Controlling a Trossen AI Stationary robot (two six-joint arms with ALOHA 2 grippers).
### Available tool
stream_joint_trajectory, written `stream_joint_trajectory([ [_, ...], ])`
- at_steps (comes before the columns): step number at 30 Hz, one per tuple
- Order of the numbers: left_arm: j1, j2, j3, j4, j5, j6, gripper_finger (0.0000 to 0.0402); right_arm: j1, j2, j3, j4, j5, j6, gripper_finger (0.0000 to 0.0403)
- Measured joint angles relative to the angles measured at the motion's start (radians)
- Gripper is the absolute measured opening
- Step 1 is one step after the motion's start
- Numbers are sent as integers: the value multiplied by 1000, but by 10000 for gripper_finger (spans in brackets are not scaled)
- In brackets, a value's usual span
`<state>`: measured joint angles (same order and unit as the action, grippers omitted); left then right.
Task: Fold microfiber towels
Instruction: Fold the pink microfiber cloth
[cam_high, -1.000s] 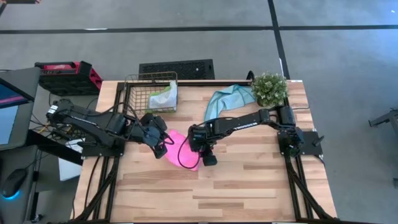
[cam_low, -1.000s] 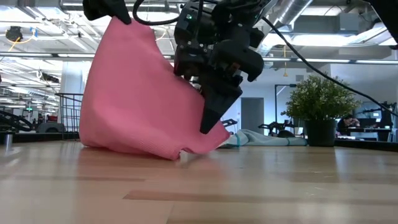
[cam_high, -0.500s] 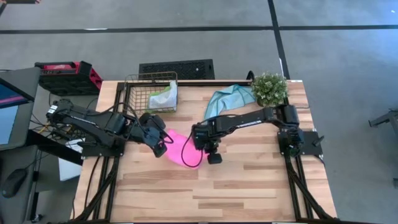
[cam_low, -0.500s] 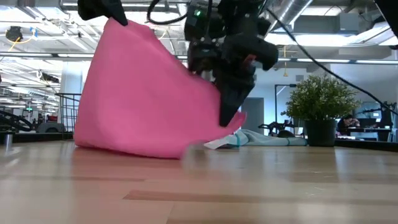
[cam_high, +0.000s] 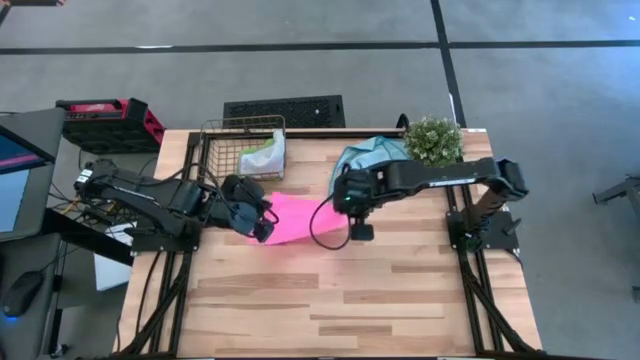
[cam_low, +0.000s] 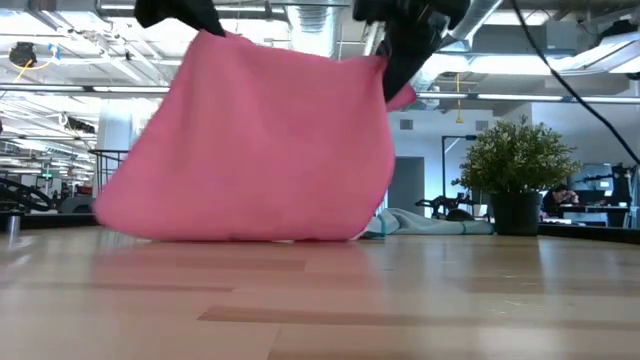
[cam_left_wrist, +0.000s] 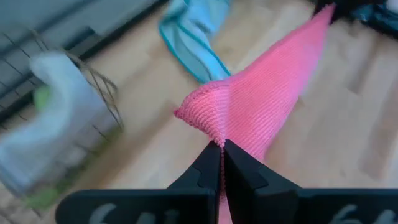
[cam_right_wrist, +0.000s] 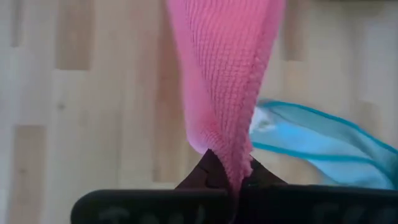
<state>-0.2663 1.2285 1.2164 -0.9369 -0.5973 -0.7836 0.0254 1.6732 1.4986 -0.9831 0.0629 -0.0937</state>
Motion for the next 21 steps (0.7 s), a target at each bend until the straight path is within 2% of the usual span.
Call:
stream_joint_trajectory([
  [5,85,0,0,84,-87,148,0,-33,-71,0,-38,141,28,2],
  [9,161,0,0,193,-103,294,0,-67,-119,0,-37,284,53,1],
  [12,180,0,0,281,-106,412,0,-76,-161,0,-39,379,87,1],
  [16,160,0,0,300,-60,453,0,-38,-209,0,-87,382,150,1],
  [21,97,0,0,199,77,348,0,49,-214,0,-220,263,259,1],
])
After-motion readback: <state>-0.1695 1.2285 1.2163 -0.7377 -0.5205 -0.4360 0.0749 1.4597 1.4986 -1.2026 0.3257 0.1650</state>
